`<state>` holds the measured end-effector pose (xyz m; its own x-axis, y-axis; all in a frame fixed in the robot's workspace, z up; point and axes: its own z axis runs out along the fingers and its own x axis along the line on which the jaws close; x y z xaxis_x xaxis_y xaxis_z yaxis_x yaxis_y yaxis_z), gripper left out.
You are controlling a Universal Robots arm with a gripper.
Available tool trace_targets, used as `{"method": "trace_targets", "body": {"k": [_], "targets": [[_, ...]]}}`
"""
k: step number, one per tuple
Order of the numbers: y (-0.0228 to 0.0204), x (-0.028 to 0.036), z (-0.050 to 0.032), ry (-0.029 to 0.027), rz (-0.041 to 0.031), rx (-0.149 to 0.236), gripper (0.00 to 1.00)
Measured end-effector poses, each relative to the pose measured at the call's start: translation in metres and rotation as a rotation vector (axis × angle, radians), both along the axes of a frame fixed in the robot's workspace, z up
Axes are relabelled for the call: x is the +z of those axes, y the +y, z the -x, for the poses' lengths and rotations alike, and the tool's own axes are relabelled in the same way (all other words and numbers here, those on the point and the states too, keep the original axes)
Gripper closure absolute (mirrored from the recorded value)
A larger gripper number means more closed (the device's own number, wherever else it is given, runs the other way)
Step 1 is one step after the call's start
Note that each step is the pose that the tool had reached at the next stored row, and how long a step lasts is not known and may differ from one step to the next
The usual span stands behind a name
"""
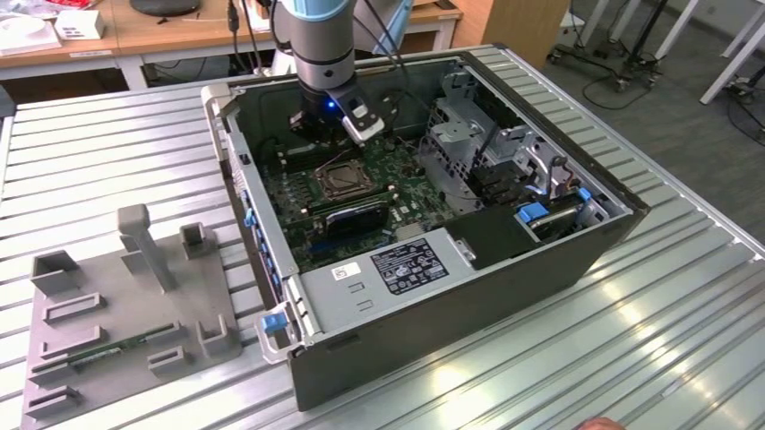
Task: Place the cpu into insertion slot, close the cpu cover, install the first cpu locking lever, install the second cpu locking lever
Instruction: 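Install the first cpu locking lever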
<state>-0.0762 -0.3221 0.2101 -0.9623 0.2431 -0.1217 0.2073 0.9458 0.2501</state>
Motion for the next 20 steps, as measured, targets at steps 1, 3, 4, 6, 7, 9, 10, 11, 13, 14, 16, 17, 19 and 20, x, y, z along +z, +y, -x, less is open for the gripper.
{"method": "trace_targets", "body": {"k": [1,3,4,6,7,9,10,11,13,14,16,17,19,20], "targets": [[-0.0001,0.0001,0.0000,0.0001,0.0002,0.000,0.89],[-0.0004,0.0003,0.0000,0.0001,0.0005,0.000,0.89],[-0.0005,0.0003,0.0000,0.0001,0.0008,0.000,0.89],[-0.0008,0.0002,0.0000,0.0001,0.0011,0.000,0.89],[-0.0011,0.0002,0.0000,0.0000,0.0012,0.000,0.89],[-0.0016,0.0002,0.0000,0.0001,0.0015,0.000,0.89],[-0.0018,0.0002,0.0000,0.0000,0.0016,0.000,0.89],[-0.0021,0.0002,0.0000,0.0001,0.0019,0.000,0.89],[-0.0027,0.0003,0.0000,0.0001,0.0025,0.000,0.89],[-0.0029,0.0003,0.0000,0.0001,0.0027,0.000,0.89],[-0.0031,0.0003,0.0000,0.0001,0.0030,0.000,0.89],[-0.0031,0.0002,0.0000,0.0001,0.0030,0.000,0.89],[-0.0032,0.0000,0.0000,0.0001,0.0030,0.000,0.89],[-0.0032,-0.0002,0.0000,0.0001,0.0030,0.000,0.89]]}}
